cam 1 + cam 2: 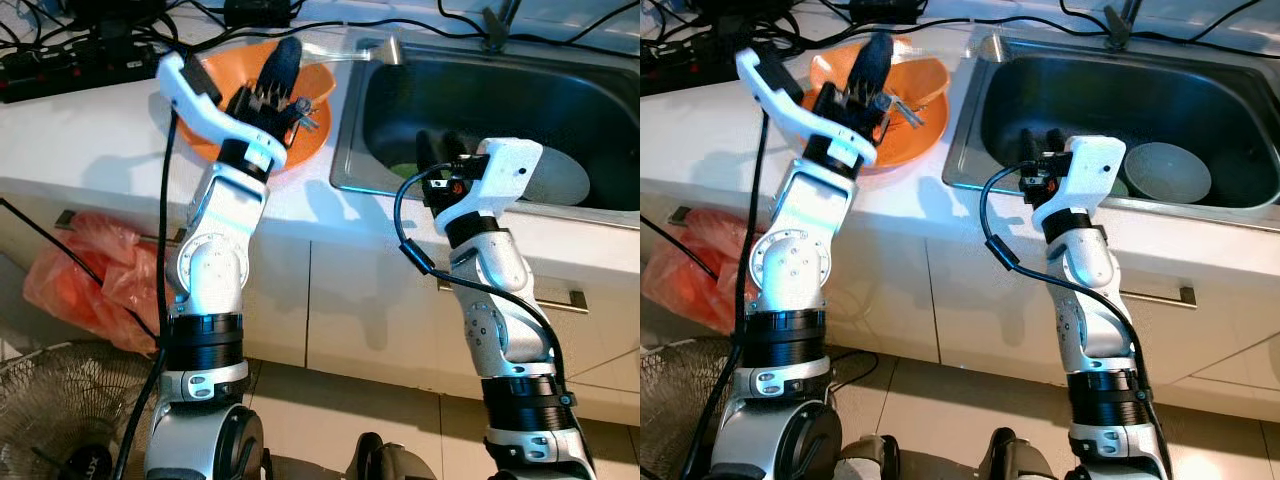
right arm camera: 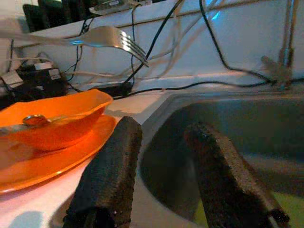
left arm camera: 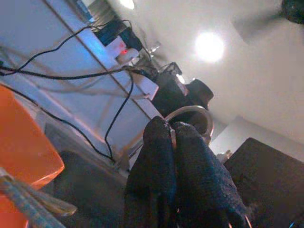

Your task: Kitchen organization

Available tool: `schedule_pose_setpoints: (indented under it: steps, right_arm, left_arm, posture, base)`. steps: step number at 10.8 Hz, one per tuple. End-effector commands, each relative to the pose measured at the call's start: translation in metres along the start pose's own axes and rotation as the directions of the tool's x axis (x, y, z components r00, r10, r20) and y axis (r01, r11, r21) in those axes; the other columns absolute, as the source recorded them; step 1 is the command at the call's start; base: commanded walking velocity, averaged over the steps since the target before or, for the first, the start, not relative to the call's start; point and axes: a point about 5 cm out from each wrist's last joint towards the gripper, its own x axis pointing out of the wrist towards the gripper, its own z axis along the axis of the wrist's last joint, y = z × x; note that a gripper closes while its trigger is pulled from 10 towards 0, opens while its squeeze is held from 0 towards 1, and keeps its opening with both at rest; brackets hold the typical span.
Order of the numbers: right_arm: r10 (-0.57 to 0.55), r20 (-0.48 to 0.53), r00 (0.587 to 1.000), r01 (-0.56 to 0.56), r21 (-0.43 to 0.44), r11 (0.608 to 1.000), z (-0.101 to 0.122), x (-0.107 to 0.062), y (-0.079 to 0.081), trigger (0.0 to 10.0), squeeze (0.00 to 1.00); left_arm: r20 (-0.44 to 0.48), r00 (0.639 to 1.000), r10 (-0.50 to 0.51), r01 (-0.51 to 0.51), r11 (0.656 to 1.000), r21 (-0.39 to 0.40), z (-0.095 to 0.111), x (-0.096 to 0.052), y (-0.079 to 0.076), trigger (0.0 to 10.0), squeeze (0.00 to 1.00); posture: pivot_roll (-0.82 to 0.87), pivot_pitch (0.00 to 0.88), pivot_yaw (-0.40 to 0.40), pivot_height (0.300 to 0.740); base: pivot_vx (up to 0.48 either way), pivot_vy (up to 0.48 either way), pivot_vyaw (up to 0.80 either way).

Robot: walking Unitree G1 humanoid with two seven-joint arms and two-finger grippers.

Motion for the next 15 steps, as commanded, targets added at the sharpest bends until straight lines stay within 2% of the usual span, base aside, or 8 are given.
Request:
schedule_pose_setpoints:
  steps: [1,2,5,7,8,9,11,15]
  right_arm:
    - [-0.016,-0.003,1.000,0.016,0.082,0.997,0.002,0.001,-0.003,10.0,0.00]
    - [-0.025,-0.011,1.000,0.026,0.148,0.989,0.002,0.001,-0.003,10.0,0.00]
    - [-0.081,-0.044,0.996,0.092,0.451,0.888,-0.002,0.002,-0.007,10.0,0.00]
    - [-0.126,-0.056,0.990,0.131,0.674,0.727,-0.003,0.002,-0.015,10.0,0.00]
    - [-0.137,-0.066,0.988,0.137,0.774,0.619,-0.004,0.002,-0.019,10.0,0.00]
    - [-0.131,-0.064,0.989,0.125,0.832,0.541,-0.005,0.002,-0.020,10.0,0.00]
    - [-0.116,-0.055,0.992,0.102,0.886,0.452,-0.004,0.003,-0.018,10.0,0.00]
    - [-0.080,-0.013,0.997,0.044,0.919,0.392,0.002,0.005,-0.015,10.0,0.00]
  left_arm:
    - [-0.029,1.000,0.002,-0.006,0.988,-0.155,-0.027,-0.003,-0.005,10.0,0.00]
    - [-0.039,0.999,-0.003,-0.005,0.982,-0.191,-0.031,-0.004,-0.004,10.0,0.00]
    - [-0.066,0.998,0.000,-0.017,0.965,-0.261,-0.044,-0.008,-0.003,10.0,0.00]
    - [-0.074,0.997,-0.005,-0.014,0.966,-0.260,-0.043,-0.010,-0.002,10.0,0.00]
    - [-0.081,0.997,-0.007,-0.015,0.966,-0.258,-0.043,-0.011,-0.001,10.0,0.00]
    - [-0.092,0.996,-0.011,-0.014,0.966,-0.259,-0.046,-0.012,-0.002,10.0,0.00]
    - [-0.131,0.990,-0.048,0.006,0.951,-0.310,-0.054,-0.017,-0.003,10.0,0.00]
    - [-0.162,0.985,-0.057,-0.009,0.924,-0.382,-0.065,-0.025,0.000,10.0,0.00]
  posture:
    - [0.13,0.136,-0.006,0.740]
    - [0.13,0.136,-0.006,0.740]
    - [0.13,0.138,-0.005,0.740]
    - [0.13,0.140,-0.004,0.740]
    - [0.13,0.141,-0.004,0.740]
    - [0.13,0.141,-0.006,0.740]
    - [0.13,0.141,-0.006,0.740]
    - [0.13,0.143,-0.006,0.740]
  base:
    - [0.000,0.000,0.00]
    - [0.000,0.000,0.00]
    - [0.000,0.000,0.00]
    - [0.000,0.000,0.00]
    - [0.000,0.000,0.00]
    - [0.000,0.000,0.00]
    - [0.000,0.000,0.00]
    - [0.000,0.000,0.00]
